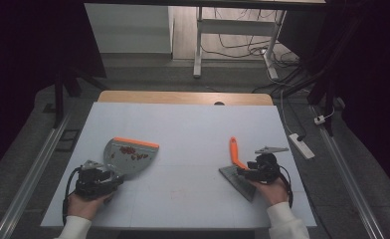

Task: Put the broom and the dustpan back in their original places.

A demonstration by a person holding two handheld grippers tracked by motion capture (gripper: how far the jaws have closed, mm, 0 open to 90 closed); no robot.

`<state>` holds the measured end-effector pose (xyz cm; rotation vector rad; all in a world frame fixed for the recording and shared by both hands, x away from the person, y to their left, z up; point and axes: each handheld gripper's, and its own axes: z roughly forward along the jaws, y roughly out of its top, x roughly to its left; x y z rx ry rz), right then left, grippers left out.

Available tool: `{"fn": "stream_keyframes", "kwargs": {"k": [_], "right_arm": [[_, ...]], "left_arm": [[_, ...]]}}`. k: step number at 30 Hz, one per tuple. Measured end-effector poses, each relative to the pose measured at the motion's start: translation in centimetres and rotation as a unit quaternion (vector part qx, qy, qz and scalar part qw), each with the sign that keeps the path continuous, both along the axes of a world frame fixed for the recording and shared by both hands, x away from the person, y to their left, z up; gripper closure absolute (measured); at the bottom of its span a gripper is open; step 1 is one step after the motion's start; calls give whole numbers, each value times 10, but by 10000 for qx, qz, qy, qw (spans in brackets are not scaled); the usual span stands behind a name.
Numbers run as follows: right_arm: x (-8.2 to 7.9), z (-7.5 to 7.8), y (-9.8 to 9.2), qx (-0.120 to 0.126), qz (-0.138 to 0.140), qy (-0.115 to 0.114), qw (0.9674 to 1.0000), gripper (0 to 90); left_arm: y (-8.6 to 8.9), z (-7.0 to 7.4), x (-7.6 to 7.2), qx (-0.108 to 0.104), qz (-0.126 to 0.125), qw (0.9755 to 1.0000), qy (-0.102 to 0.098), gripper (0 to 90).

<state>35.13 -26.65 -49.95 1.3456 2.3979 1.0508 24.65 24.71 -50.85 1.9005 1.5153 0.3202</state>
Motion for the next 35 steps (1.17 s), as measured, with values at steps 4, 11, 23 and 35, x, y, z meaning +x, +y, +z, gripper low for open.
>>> {"fn": "stream_keyframes", "kwargs": {"k": [4, 11, 23, 35], "right_arm": [[-3, 6, 1, 57, 144, -157, 9998, 428], [-9, 8, 8, 86, 668, -387, 9970, 447], [-19, 7, 22, 103, 1291, -746, 9888, 453], [-26, 8, 22, 76, 1447, -977, 9846, 453]], "left_arm": [[-4, 9, -2, 107, -244, 9996, -110, 406], [-16, 9, 4, -94, -845, 9960, -263, 412], [-26, 4, 17, -227, -1526, 9875, -325, 405], [-27, 2, 22, -232, -1616, 9862, -278, 398]]}}
